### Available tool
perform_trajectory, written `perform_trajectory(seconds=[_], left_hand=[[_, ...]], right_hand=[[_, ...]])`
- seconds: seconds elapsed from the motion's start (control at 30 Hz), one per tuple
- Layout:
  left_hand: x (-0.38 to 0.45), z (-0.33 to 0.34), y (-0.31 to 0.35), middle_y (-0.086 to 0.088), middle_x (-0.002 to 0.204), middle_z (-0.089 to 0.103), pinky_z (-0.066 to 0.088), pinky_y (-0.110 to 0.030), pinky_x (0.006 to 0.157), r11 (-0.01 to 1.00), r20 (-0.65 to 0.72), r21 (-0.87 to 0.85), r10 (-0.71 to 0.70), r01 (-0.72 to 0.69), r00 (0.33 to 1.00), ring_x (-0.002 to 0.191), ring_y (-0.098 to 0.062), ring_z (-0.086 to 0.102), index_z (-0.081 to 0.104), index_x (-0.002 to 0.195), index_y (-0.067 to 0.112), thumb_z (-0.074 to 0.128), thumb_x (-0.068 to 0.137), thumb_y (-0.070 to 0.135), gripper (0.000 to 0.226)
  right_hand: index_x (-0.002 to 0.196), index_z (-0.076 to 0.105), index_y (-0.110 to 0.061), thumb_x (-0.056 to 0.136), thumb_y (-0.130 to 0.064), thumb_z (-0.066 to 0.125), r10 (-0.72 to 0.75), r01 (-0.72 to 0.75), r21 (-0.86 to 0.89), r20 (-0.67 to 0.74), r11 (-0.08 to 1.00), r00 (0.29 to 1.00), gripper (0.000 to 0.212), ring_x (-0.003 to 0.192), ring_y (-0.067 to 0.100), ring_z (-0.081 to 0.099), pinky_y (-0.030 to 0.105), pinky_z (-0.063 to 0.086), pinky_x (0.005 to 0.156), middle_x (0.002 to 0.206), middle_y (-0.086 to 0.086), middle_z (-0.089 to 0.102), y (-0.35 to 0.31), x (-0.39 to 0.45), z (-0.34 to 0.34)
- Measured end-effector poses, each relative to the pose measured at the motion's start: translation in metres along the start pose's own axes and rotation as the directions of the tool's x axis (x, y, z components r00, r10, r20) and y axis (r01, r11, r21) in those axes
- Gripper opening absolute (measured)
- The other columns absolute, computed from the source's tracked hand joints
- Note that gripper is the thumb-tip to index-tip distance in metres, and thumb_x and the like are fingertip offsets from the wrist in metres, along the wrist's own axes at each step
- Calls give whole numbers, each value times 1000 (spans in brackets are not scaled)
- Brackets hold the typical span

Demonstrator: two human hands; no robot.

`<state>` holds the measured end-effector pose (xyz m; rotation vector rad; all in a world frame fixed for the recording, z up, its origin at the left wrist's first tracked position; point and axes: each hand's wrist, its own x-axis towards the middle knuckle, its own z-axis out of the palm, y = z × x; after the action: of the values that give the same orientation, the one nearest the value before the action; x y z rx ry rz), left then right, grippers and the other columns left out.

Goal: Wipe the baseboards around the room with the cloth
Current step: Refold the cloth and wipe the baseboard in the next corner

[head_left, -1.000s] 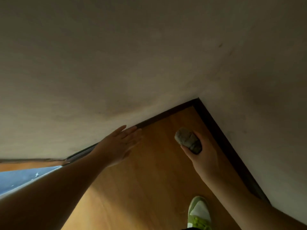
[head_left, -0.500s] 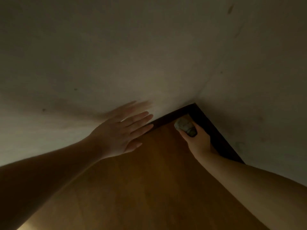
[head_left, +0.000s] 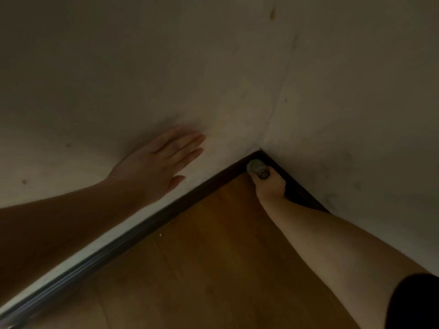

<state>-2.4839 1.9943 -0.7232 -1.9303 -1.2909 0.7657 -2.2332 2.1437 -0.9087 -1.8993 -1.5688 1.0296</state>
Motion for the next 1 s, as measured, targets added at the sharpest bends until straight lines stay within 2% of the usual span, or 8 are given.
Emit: perform_trajectory(seconds=[0.1, 0.2, 0.33, 0.53, 0.67, 0.83, 0.9, 1.0], left_hand=[[-2, 5, -16, -30, 153, -35, -29, -61, 110, 985, -65, 164, 69, -58, 995, 140, -46, -36, -27, 148, -3, -2, 99, 44, 72], [-1, 11, -16, -32, 155, -30, -26, -63, 111, 978, -77, 187, 108, -92, 991, 142, -48, -30, -24, 150, -4, -5, 98, 49, 77], [0, 12, -14, -31, 157, -27, -22, -63, 114, 976, -88, 193, 117, -99, 989, 145, -46, -28, -22, 151, -4, -8, 95, 52, 80], [0, 12, -14, -30, 158, -23, -24, -64, 112, 975, -83, 200, 119, -101, 989, 146, -45, -22, -19, 152, -3, -5, 97, 55, 82], [-1, 12, -14, -30, 158, -24, -26, -64, 111, 977, -75, 193, 106, -90, 992, 144, -45, -26, -21, 151, -3, -5, 97, 53, 80], [1, 6, -14, -27, 157, -27, -31, -64, 106, 975, -30, 209, 86, -78, 996, 143, -41, -29, -27, 149, -2, -2, 99, 54, 79], [1, 5, -14, -26, 155, -29, -32, -64, 106, 973, -27, 215, 86, -78, 996, 141, -40, -30, -27, 149, -1, 0, 100, 54, 78], [0, 11, -12, -27, 156, -25, -30, -64, 107, 965, -84, 248, 109, -85, 991, 140, -43, -31, -19, 153, -1, 2, 101, 52, 76]], right_hand=[[114, 65, -14, 94, -39, 66, 6, -6, -22, 1, 1000, 1000, 32, 92, 25, 62, 34, 50, 73, 107, 10, 66, 0, 5, 5], [122, 63, -14, 95, -35, 66, -29, 29, -29, -1, 999, 1000, 34, 95, 22, 59, 33, 49, 79, 117, 11, 66, 5, 7, 11], [138, 56, -14, 96, -33, 65, -55, 56, -31, 29, 998, 998, 47, 116, 29, 59, 39, 50, 99, 129, 11, 61, 11, 1, 24], [116, 66, -16, 91, -32, 70, -132, 143, -72, 143, 987, 981, 31, 107, 23, 61, 34, 52, 91, 113, 4, 66, 8, -72, 71], [118, 65, -18, 88, -37, 72, -182, 210, -77, 272, 975, 945, 36, 113, 21, 60, 37, 52, 94, 118, 2, 64, -1, -128, 107], [120, 64, -17, 89, -36, 72, -128, 157, -95, 259, 983, 957, 37, 116, 22, 59, 37, 53, 94, 121, 3, 63, -13, -150, 114], [117, 65, -19, 88, -39, 71, -157, 198, -94, 330, 976, 931, 36, 115, 20, 60, 35, 54, 94, 121, 1, 64, -18, -167, 120], [115, 66, -19, 88, -46, 70, -223, 356, -137, 563, 924, 796, 39, 112, 21, 63, 32, 54, 91, 119, 3, 67, -27, -198, 141]])
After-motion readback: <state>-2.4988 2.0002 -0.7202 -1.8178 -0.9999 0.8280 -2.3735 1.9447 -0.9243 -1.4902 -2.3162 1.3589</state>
